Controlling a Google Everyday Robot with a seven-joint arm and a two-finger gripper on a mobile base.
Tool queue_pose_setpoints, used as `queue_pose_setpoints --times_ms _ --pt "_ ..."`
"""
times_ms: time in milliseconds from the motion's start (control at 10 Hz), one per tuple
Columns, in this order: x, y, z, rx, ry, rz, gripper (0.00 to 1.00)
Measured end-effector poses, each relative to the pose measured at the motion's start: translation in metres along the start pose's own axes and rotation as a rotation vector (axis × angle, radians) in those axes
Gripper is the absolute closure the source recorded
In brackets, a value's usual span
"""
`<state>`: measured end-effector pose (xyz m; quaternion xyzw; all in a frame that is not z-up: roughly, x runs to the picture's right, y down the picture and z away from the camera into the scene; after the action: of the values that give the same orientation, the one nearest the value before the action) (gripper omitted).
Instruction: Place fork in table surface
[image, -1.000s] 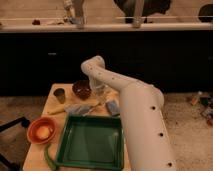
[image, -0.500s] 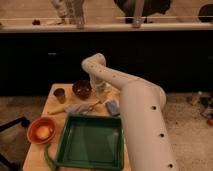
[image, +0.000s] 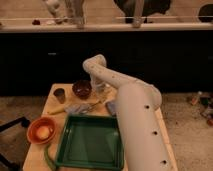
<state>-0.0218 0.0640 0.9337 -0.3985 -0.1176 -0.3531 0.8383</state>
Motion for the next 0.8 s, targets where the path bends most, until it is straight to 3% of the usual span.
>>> queue_pose_setpoints --times_ms 500,800 --pt "0.006 -0.006 0.019 -0.022 -0.017 0.004 1.00" --pt "0.006 -0.009 0.023 -0.008 -0.001 -0.067 1.00"
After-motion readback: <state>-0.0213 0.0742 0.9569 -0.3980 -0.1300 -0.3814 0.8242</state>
